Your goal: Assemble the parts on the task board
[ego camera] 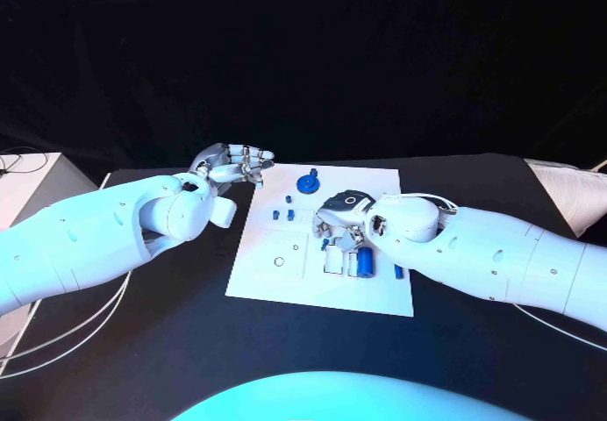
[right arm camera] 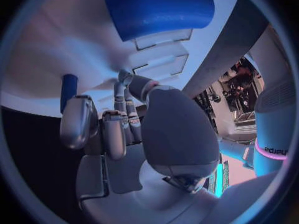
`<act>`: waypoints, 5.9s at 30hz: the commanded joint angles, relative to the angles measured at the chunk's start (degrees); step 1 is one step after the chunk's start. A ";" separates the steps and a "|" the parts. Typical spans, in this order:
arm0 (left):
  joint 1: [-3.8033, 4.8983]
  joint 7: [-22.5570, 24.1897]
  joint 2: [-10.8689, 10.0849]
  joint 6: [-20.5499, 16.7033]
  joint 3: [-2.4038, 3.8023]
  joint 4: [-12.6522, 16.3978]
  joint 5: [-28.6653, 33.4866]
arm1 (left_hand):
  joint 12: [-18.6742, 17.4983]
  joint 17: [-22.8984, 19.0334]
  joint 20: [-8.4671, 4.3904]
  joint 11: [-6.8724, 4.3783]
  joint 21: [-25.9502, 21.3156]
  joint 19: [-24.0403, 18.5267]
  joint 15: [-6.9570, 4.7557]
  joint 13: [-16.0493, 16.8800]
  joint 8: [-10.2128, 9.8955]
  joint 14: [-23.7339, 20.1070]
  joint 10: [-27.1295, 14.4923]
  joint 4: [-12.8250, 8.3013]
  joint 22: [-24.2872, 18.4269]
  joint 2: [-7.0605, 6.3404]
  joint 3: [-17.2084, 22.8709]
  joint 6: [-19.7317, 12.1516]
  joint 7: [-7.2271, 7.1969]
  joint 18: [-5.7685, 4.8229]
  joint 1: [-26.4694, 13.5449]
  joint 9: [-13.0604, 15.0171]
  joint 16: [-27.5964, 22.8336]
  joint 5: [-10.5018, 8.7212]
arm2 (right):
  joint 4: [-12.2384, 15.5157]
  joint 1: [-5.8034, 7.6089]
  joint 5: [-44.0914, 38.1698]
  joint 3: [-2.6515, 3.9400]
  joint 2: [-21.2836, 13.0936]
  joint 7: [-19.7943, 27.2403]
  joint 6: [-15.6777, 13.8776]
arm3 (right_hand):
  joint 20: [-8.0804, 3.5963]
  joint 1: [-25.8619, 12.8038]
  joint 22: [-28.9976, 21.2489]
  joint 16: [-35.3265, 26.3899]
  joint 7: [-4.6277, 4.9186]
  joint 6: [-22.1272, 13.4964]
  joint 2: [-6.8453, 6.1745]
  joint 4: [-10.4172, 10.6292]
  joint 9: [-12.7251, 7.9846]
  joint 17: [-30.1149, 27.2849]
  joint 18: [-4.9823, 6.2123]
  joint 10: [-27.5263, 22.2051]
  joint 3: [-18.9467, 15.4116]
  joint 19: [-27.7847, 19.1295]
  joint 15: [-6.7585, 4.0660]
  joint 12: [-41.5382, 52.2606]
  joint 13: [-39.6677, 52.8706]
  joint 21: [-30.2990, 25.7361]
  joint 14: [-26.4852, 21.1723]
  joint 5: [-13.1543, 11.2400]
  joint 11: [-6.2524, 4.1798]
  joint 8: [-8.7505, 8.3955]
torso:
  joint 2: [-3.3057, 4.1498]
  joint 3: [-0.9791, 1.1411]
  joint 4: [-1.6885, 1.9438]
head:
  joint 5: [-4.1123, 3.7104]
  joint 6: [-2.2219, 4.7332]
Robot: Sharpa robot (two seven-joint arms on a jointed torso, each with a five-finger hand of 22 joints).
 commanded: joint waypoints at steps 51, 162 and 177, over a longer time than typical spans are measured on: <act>0.02 -0.92 0.03 0.85 0.05 0.09 -0.89 | 0.40 -0.10 0.04 -0.09 -0.28 0.11 -0.07 -0.14 0.49 0.28 -0.52 -0.29 -0.13 0.67 0.07 -0.45 -0.01 0.95 0.12 -0.02 -0.26 -0.03 | -2.01 -0.22 -3.36 -1.54 0.66 6.23 -2.38 | -0.80 0.80 6.39 -1.17 0.49 2.35 1.27 -1.73 0.99 3.34 1.00 -7.85 -0.67 -0.23 -1.36 6.39 3.17 -4.90 1.56 -0.21 -0.05 0.79 | -0.01 -0.02 0.06 | 0.45 -1.00; 0.04 -2.01 -0.34 0.56 0.05 -0.13 -1.69 | 0.54 -0.17 0.01 -0.03 -0.30 0.09 -0.06 -0.34 0.77 0.19 -0.88 -0.48 -0.16 0.82 0.22 -0.64 0.03 0.94 0.34 -0.10 -0.48 -0.01 | -3.06 -0.40 3.22 -1.69 0.12 -4.75 -7.49 | 1.73 -7.05 6.94 0.02 3.91 -0.20 -1.51 6.60 0.36 4.69 0.60 -7.99 -2.38 1.33 1.55 12.06 -1.12 -3.68 2.56 5.48 1.62 -4.05 | -0.01 -0.06 0.00 | 0.20 -0.85; 0.04 -1.99 -0.32 0.55 0.05 -0.03 -1.80 | 0.60 -0.18 0.01 -0.03 -0.29 0.08 -0.07 -0.39 0.82 0.19 -0.93 -0.56 -0.16 0.84 0.26 -0.74 0.05 0.95 0.44 -0.14 -0.52 0.01 | -3.17 -0.83 5.45 -1.69 0.29 -3.97 -6.46 | 1.09 -5.68 7.57 0.32 2.56 4.77 0.07 6.83 1.43 5.21 0.35 -1.94 1.30 1.97 0.60 7.53 -6.55 -1.71 3.00 6.14 0.56 -2.21 | -0.02 -0.02 0.06 | 0.27 -1.04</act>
